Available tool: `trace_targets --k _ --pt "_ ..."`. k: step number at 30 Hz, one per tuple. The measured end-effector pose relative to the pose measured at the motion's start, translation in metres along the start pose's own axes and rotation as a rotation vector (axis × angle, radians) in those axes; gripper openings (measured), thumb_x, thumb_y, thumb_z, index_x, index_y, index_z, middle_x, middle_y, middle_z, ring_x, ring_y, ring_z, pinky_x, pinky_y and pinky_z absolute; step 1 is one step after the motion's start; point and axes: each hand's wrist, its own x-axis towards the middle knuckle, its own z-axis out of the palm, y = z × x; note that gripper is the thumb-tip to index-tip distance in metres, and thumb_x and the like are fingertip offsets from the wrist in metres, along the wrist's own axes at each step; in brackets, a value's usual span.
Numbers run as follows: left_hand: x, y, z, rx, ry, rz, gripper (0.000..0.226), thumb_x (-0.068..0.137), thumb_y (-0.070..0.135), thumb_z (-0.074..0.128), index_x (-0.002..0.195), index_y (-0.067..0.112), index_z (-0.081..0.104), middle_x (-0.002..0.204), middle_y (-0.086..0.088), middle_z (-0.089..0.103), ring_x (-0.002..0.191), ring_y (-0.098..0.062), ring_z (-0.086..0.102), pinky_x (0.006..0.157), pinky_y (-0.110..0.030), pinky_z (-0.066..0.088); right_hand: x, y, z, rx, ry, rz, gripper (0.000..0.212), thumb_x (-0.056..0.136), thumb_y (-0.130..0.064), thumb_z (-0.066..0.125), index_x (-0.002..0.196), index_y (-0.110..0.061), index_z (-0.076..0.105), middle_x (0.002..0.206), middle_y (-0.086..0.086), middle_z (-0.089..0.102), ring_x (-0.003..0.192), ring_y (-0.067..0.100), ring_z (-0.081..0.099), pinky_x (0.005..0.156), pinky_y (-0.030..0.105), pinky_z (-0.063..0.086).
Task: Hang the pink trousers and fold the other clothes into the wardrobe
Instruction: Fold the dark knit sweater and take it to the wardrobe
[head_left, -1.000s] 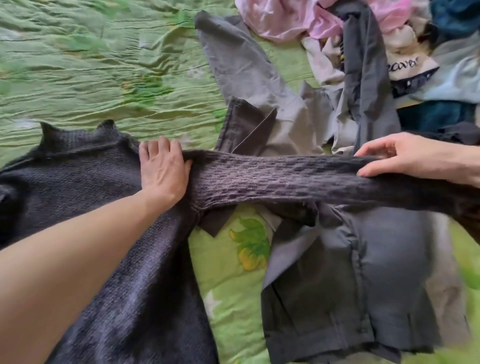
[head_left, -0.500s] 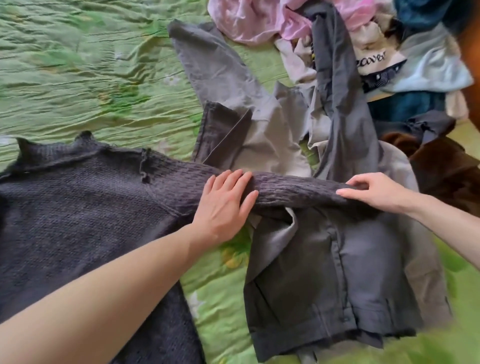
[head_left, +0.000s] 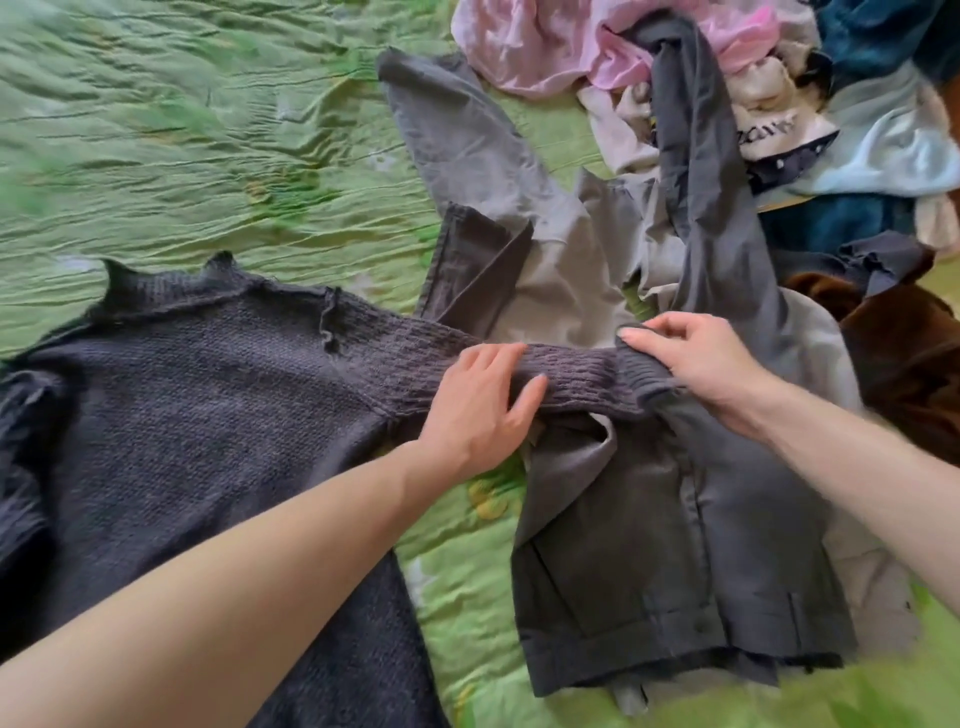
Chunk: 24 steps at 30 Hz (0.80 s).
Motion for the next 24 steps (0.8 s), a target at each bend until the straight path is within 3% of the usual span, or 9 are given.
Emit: trace_targets --k 2,5,6,9,11,13,15,19,24 --pt "-0.006 0.007 -0.011 -0.277 0.042 -0.141 0.051 0.105 0.057 0.041 0.122 0.019 0.070 0.121 0.000 0.072 0.119 -0.020 0.058 0.107 -0.041 0.044 -0.012 -0.026 0.044 0.084 -0.132 -0.006 0.011 0.090 -0.022 0.080 0.094 -0.013 0.075 0.089 0.004 0.076 0.074 0.009 0.066 0.066 0.017 0.054" --pt "-0.012 0.003 -0.038 -0.778 0.055 -0.401 0.071 0.087 0.079 0.049 0.102 0.015 0.075 0.100 -0.003 0.078 0.101 -0.020 0.072 0.094 -0.042 0.056 -0.031 -0.057 0.101 0.139 -0.339 -0.039 0.011 0.095 -0.019 0.074 0.107 -0.019 0.073 0.094 -0.003 0.078 0.075 0.004 0.069 0.051 0.017 0.051" --pt "-0.017 -0.005 -0.048 -0.895 0.084 -0.468 0.068 0.081 0.076 0.059 0.101 0.013 0.073 0.099 -0.006 0.078 0.099 -0.023 0.074 0.091 -0.045 0.060 -0.037 -0.067 0.115 0.137 -0.405 -0.047 0.012 0.098 -0.017 0.070 0.108 -0.023 0.071 0.092 -0.007 0.078 0.076 0.002 0.070 0.050 0.015 0.049" --pt "-0.034 -0.047 -0.075 -1.084 0.144 -0.586 0.035 0.082 0.043 0.080 0.095 0.011 0.071 0.089 -0.008 0.077 0.086 -0.024 0.076 0.089 -0.055 0.063 -0.049 -0.093 0.146 0.177 -0.591 -0.021 0.032 0.100 -0.006 0.061 0.120 -0.030 0.066 0.092 -0.007 0.079 0.085 0.007 0.076 0.056 0.017 0.052" --pt "-0.046 -0.075 -0.094 -1.029 0.191 -0.593 0.021 0.083 0.030 0.078 0.089 0.011 0.073 0.086 -0.009 0.074 0.082 -0.024 0.070 0.089 -0.048 0.061 -0.055 -0.107 0.163 0.157 -0.552 -0.058 0.036 0.097 0.000 0.055 0.119 -0.024 0.069 0.098 -0.005 0.080 0.082 0.013 0.077 0.054 0.019 0.052" --pt "-0.058 -0.097 -0.115 -0.996 0.242 -0.623 0.011 0.086 0.022 0.074 0.082 0.012 0.074 0.084 -0.007 0.073 0.081 -0.022 0.067 0.084 -0.039 0.055 -0.053 -0.113 0.178 0.077 -0.329 -0.197 0.028 0.096 -0.002 0.055 0.110 -0.019 0.072 0.097 -0.006 0.080 0.076 0.010 0.075 0.055 0.017 0.050" --pt "-0.071 -0.117 -0.135 -1.037 0.270 -0.687 0.014 0.091 0.015 0.069 0.080 0.014 0.077 0.086 -0.003 0.078 0.086 -0.022 0.072 0.088 -0.040 0.056 -0.045 -0.111 0.192 -0.071 -0.180 -0.335 0.024 0.095 -0.006 0.058 0.107 -0.022 0.072 0.097 -0.009 0.078 0.085 0.006 0.071 0.073 0.016 0.051" --pt "-0.098 -0.155 -0.172 -1.118 0.441 -0.854 0.017 0.095 0.013 0.062 0.083 0.016 0.074 0.079 0.000 0.075 0.083 -0.020 0.068 0.083 -0.038 0.053 -0.025 -0.091 0.217 -0.408 -0.176 -0.393 0.029 0.104 -0.019 0.051 0.129 -0.022 0.066 0.128 0.003 0.069 0.121 0.025 0.060 0.108 0.043 0.046" --pt "-0.130 -0.209 -0.198 -1.111 0.570 -0.985 0.017 0.096 0.021 0.058 0.083 0.017 0.068 0.075 0.001 0.069 0.074 -0.016 0.064 0.071 -0.034 0.052 -0.009 -0.080 0.236 -0.621 -0.230 -0.298 0.039 0.109 -0.027 0.042 0.143 -0.020 0.057 0.146 0.007 0.059 0.136 0.033 0.048 0.115 0.051 0.037"
